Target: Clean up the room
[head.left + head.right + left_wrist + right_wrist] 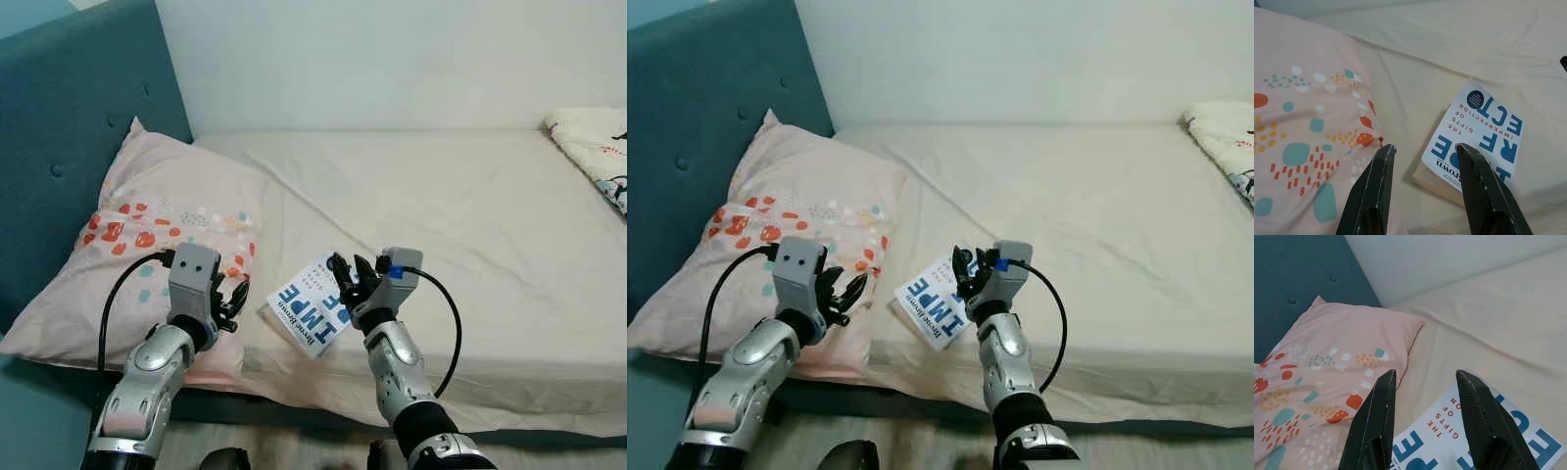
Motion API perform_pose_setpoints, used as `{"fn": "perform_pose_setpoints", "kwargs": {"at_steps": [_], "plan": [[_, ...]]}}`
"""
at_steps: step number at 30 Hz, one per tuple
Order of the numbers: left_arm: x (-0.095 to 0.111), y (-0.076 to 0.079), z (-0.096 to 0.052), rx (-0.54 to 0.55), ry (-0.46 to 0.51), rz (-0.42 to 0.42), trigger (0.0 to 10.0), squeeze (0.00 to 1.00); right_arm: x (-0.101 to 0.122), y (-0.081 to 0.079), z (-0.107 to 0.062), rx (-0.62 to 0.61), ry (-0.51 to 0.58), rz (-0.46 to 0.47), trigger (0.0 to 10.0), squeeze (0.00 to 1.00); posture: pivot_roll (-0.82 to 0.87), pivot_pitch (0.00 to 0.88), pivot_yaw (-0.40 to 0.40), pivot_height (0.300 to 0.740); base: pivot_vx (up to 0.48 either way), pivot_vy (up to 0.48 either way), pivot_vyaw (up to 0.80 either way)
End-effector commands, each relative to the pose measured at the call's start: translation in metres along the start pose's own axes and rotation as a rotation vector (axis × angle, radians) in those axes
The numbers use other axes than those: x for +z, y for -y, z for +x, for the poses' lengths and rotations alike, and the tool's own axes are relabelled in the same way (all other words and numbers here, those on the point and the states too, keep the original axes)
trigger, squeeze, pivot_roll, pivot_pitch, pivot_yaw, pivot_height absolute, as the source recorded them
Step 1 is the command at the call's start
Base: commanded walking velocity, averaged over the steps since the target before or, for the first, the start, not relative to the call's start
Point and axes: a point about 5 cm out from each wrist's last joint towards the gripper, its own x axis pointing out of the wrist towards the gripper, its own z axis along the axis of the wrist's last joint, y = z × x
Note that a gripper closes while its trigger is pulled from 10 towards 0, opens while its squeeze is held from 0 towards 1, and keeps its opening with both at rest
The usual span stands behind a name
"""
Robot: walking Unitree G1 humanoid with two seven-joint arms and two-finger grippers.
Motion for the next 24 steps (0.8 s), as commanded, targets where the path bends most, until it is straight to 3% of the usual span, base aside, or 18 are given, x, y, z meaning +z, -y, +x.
{"fn": "perform_pose_setpoints", "kwargs": {"at_steps": [1, 23, 24], "plan": [[-0.003, -0.002, -0.003, -0.010, -0.012, 0.009, 10.0, 0.00, -0.013, -0.014, 0.002, 0.024, -0.055, 0.055, 10.0, 0.00, 0.07, 0.096, 0.015, 0.609, 0.000, 0.000, 0.00], [-0.003, -0.002, -0.003, -0.010, -0.012, 0.009, 10.0, 0.00, -0.013, -0.014, 0.002, 0.024, -0.055, 0.055, 10.0, 0.00, 0.07, 0.096, 0.015, 0.609, 0.000, 0.000, 0.00], [-0.004, -0.002, -0.002, 0.014, -0.013, 0.000, 10.0, 0.00, -0.004, -0.002, -0.001, 0.007, -0.019, -0.008, 10.0, 0.00, 0.05, 0.000, 0.000, 0.609, 0.000, 0.000, 0.00]]}}
